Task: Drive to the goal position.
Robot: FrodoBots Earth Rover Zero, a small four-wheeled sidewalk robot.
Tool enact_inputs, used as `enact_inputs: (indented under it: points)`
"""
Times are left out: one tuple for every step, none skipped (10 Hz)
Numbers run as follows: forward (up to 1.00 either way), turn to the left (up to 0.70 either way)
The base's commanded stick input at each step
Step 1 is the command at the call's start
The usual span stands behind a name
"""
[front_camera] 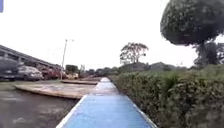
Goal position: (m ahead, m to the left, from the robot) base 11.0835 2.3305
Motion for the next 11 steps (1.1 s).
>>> enact_inputs:
  points:
    - [0.5,0.0]
    - [0.5,0.0]
    - [0.5,0.0]
    - [0.5,0.0]
    - [0.5,0.0]
    - [0.5,0.0]
    - [0.5,0.0]
    - [0.5,0.0]
    - [0.5,0.0]
    - [0.5,0.0]
    - [0.5,0.0]
